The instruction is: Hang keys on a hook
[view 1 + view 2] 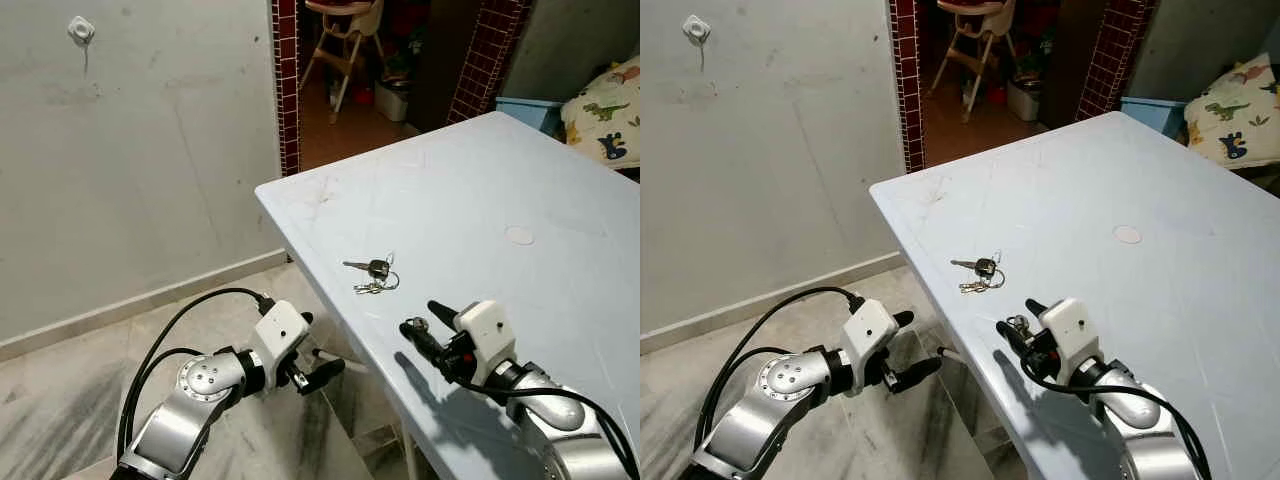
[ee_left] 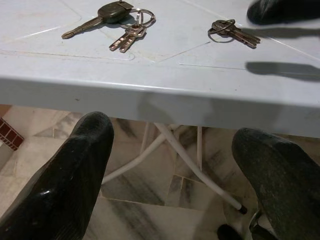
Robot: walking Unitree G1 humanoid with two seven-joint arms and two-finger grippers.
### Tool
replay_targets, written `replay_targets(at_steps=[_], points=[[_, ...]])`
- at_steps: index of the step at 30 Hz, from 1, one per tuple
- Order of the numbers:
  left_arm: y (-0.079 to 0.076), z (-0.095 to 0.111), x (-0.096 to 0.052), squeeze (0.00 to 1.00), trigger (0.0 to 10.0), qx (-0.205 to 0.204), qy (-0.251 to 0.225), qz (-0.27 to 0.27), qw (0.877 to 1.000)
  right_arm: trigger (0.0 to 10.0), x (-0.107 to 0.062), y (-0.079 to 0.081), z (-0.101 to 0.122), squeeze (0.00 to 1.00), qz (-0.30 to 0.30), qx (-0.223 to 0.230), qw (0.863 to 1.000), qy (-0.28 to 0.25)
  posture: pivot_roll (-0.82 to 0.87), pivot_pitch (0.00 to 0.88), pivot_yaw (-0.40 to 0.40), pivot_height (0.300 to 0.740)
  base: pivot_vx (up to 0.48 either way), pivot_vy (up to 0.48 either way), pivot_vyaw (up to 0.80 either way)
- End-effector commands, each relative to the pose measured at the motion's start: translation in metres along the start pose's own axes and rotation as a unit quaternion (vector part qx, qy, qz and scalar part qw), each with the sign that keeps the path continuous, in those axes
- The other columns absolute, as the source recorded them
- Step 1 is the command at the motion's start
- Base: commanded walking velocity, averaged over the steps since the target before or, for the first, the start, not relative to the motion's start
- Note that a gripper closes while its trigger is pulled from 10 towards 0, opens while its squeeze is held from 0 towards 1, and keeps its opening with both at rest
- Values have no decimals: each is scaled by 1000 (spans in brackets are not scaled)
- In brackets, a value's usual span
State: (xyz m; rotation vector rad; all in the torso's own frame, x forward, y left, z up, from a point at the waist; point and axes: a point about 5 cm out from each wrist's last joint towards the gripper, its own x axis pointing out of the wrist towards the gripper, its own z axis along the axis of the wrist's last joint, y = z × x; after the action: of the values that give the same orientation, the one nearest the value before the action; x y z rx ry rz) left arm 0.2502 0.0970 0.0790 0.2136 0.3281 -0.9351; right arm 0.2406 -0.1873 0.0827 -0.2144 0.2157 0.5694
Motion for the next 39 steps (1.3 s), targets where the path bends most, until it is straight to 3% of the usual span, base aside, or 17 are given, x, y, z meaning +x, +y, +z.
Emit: replay_targets(at_steps=[1, 2, 3, 4, 5, 7, 15, 24, 25, 27, 28, 29, 39], points=[[1, 1, 0, 0, 10000, 8, 2, -5, 1000, 10000, 3, 1, -4, 1000, 4, -5, 1000, 9, 81, 0, -7, 740, 0, 0, 0], [1, 1, 0, 0, 10000, 8, 2, -5, 1000, 10000, 3, 1, -4, 1000, 4, -5, 1000, 9, 81, 0, -7, 740, 0, 0, 0], [1, 1, 0, 0, 10000, 9, 1, -3, 1000, 10000, 5, 4, -9, 631, 11, -17, 1000, 21, 81, 0, -7, 740, 0, 0, 0], [1, 1, 0, 0, 10000, 9, 1, -3, 1000, 10000, 6, 4, -10, 631, 12, -19, 999, 23, 81, 0, -7, 740, 0, 0, 0], [1, 2, -1, 0, 10000, 9, -1, -1, 1000, 10000, 7, 4, -10, 227, 10, -19, 1000, 23, 81, 0, -7, 740, 0, 0, 0], [3, 4, -1, 0, 10000, 10, -11, 8, 1000, 10000, 10, 3, -11, 0, 2, -21, 1000, 21, 81, 0, -7, 740, 0, 0, 0], [14, 18, -3, 0, 10000, 14, -49, 47, 998, 10000, 17, 0, -10, 0, -10, -26, 1000, 8, 89, 0, -13, 740, 0, 0, 0], [9, 20, -1, 0, 10000, 11, -59, 38, 997, 9882, 15, -6, -11, 0, -17, -31, 999, 7, 87, 0, -14, 740, 0, 0, 0], [9, 21, 0, 0, 10000, 10, -62, 36, 997, 9216, 14, -7, -12, 0, -18, -32, 999, 9, 87, 0, -14, 740, 0, 0, 0], [8, 21, 0, 0, 10000, 10, -63, 34, 997, 3529, 13, -8, -14, 0, -21, -31, 999, 14, 87, 0, -14, 740, 0, 0, 0], [7, 21, 1, 0, 10000, 10, -63, 34, 997, 2196, 12, -9, -15, 0, -22, -33, 999, 18, 87, 0, -14, 740, 0, 0, 0], [8, 21, 1, 0, 10000, 10, -63, 33, 997, 0, 12, -9, -16, 0, -22, -31, 999, 20, 79, 0, -10, 740, 0, 0, 0], [8, 20, 1, 0, 10000, 11, -60, 30, 998, 0, 11, -12, -19, 0, -26, -31, 999, 28, 82, 0, -10, 740, 0, 0, 0]])
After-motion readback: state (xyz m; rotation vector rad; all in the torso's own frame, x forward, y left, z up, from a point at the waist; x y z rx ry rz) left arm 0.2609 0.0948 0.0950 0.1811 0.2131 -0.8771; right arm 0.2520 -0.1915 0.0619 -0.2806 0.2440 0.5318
